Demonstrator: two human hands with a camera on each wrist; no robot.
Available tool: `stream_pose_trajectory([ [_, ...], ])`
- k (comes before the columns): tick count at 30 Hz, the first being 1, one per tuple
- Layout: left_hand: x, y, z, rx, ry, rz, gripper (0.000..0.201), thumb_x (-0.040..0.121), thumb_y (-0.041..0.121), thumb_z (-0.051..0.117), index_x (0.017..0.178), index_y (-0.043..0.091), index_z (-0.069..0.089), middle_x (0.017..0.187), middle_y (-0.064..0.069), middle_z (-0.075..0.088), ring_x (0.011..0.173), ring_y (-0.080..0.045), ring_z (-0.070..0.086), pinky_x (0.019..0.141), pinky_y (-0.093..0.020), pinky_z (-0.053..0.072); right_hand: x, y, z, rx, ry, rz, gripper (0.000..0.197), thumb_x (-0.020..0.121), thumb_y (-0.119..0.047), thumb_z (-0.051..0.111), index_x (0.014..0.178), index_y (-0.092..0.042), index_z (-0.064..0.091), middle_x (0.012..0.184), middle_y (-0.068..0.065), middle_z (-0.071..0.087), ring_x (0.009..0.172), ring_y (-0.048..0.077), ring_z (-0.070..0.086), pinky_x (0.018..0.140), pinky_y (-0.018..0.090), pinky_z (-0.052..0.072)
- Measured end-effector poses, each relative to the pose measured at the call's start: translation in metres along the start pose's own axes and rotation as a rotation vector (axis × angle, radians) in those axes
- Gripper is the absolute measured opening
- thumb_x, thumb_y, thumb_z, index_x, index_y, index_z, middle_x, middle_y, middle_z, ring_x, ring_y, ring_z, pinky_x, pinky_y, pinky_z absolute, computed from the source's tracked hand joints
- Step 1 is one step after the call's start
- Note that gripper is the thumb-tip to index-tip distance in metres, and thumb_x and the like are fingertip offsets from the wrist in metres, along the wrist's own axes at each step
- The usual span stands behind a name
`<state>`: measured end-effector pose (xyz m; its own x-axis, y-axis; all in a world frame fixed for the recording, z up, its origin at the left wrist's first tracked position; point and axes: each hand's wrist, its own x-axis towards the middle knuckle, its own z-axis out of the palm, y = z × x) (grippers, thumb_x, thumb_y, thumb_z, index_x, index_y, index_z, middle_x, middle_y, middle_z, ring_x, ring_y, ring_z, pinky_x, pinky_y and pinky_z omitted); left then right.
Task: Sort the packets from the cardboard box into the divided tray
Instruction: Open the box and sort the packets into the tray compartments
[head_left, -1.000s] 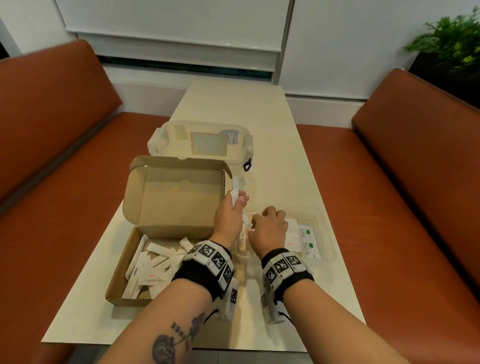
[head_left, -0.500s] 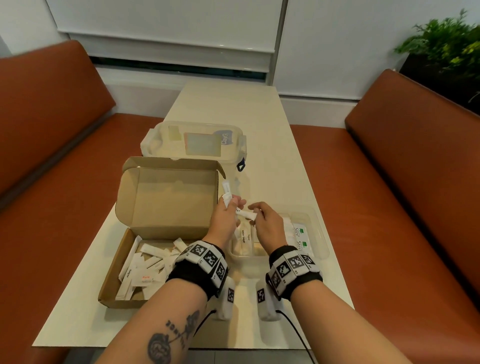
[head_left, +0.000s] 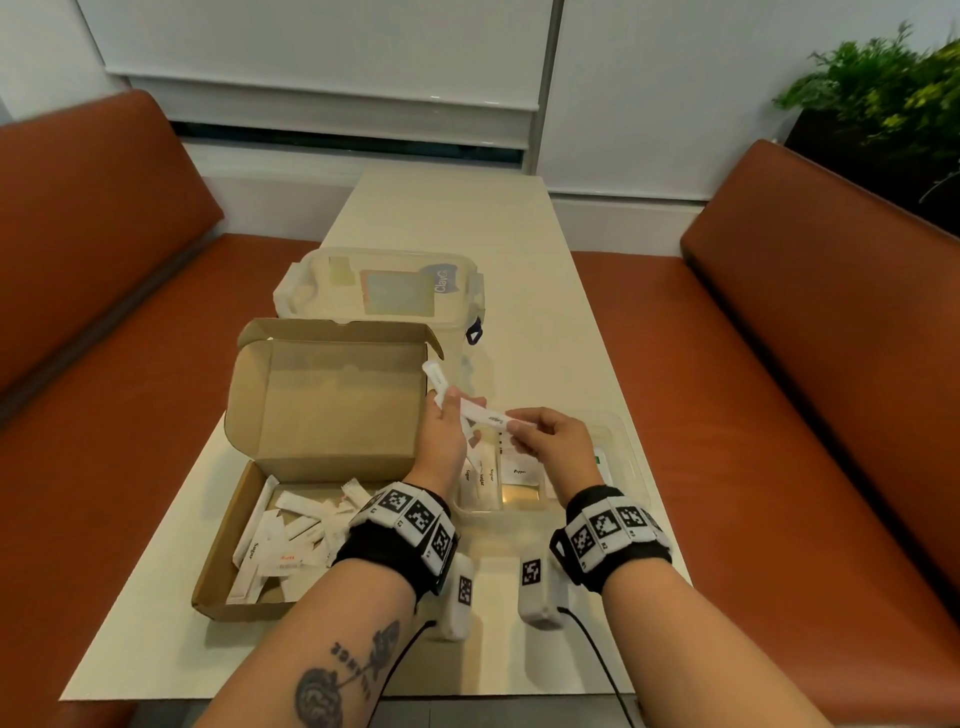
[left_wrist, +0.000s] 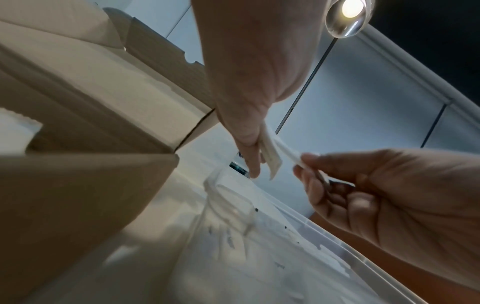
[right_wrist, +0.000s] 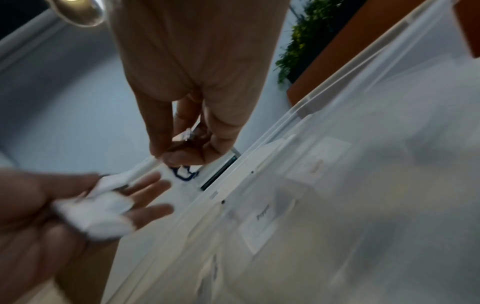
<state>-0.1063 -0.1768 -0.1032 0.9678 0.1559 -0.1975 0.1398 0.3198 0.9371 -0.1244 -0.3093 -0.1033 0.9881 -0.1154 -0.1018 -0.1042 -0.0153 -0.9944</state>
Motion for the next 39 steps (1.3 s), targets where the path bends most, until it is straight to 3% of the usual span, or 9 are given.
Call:
stream_pose_trajectory([
  [5,0.001,0.000,0.001,0.309,0.013,0.213,0.023,0.103,0.026,0.032,0.089,0.021,0.049,0.095,-0.001,0.066,0.092,-0.016,0.063,0.081,-0.034,0.049,0.009,-0.007,-0.021,-0.001,0.093,-0.031,0.026,0.077,-0.002,0.073,0.099,-0.007,0.061,0.069,0.003,0.066,0.059,0.008,0.063,0.060,0.015,0.052],
  [10,-0.001,-0.002,0.003,0.564,-0.095,0.325,0.026,0.103,0.026,0.033,0.110,0.014,0.055,0.094,0.003,0.061,0.089,-0.013,0.056,0.071,-0.020,0.040,0.020,-0.030,-0.020,-0.113,0.039,-0.088,0.023,0.075,-0.006,0.075,0.091,-0.013,0.060,0.073,0.004,0.065,0.064,0.011,0.059,0.066,0.019,0.051],
  [12,-0.004,-0.005,0.004,0.604,-0.160,0.330,0.023,0.101,0.031,0.039,0.108,0.018,0.058,0.091,0.006,0.061,0.084,-0.009,0.055,0.066,-0.012,0.039,0.024,-0.036,-0.016,-0.143,0.011,-0.099,0.022,0.076,-0.007,0.075,0.091,-0.014,0.060,0.071,0.004,0.064,0.063,0.013,0.057,0.068,0.022,0.051],
  [15,-0.005,-0.005,0.005,0.580,-0.192,0.265,0.018,0.094,0.035,0.054,0.101,0.020,0.060,0.081,0.008,0.060,0.072,-0.008,0.053,0.067,-0.024,0.043,0.027,-0.040,-0.012,-0.123,0.044,-0.104,0.022,0.078,-0.009,0.074,0.096,-0.011,0.061,0.070,0.002,0.065,0.065,0.013,0.058,0.071,0.025,0.051],
  [18,-0.003,-0.006,0.003,0.502,-0.171,0.216,0.020,0.091,0.029,0.059,0.103,0.015,0.065,0.086,-0.001,0.065,0.072,-0.014,0.053,0.067,-0.030,0.042,0.026,-0.038,-0.008,-0.035,0.089,-0.076,0.021,0.080,-0.013,0.072,0.098,-0.009,0.063,0.074,0.005,0.069,0.064,0.012,0.061,0.069,0.024,0.054],
  [24,-0.003,-0.003,-0.007,0.391,-0.143,0.160,0.012,0.092,0.026,0.058,0.097,0.018,0.066,0.077,0.009,0.063,0.064,-0.004,0.053,0.057,-0.021,0.039,0.018,-0.028,0.007,-0.065,-0.004,-0.017,0.006,0.081,-0.011,0.071,0.079,-0.013,0.065,0.071,0.001,0.067,0.064,0.011,0.060,0.058,0.019,0.048],
  [27,-0.001,-0.002,-0.012,0.370,-0.069,0.139,0.016,0.093,0.030,0.055,0.099,0.019,0.066,0.078,0.010,0.061,0.063,-0.006,0.049,0.063,-0.025,0.040,0.020,-0.024,0.012,-0.099,0.043,0.003,0.009,0.081,-0.010,0.069,0.076,-0.015,0.064,0.070,-0.001,0.066,0.063,0.008,0.057,0.057,0.019,0.043],
  [32,0.000,0.003,-0.016,0.288,-0.050,0.146,0.015,0.095,0.027,0.051,0.086,0.031,0.062,0.089,-0.005,0.060,0.056,-0.011,0.040,0.060,-0.030,0.037,0.018,-0.009,0.026,-0.476,0.033,0.044,0.011,0.075,-0.009,0.071,0.079,-0.014,0.061,0.068,0.000,0.067,0.069,0.013,0.062,0.061,0.022,0.046],
  [39,0.002,0.004,-0.014,0.235,-0.053,0.124,0.017,0.096,0.026,0.051,0.083,0.028,0.062,0.089,-0.009,0.059,0.053,-0.011,0.037,0.054,-0.025,0.035,0.009,0.017,0.053,-0.914,-0.065,0.037,0.011,0.081,-0.009,0.055,0.085,-0.013,0.065,0.090,0.007,0.070,0.089,0.023,0.063,0.078,0.029,0.049],
])
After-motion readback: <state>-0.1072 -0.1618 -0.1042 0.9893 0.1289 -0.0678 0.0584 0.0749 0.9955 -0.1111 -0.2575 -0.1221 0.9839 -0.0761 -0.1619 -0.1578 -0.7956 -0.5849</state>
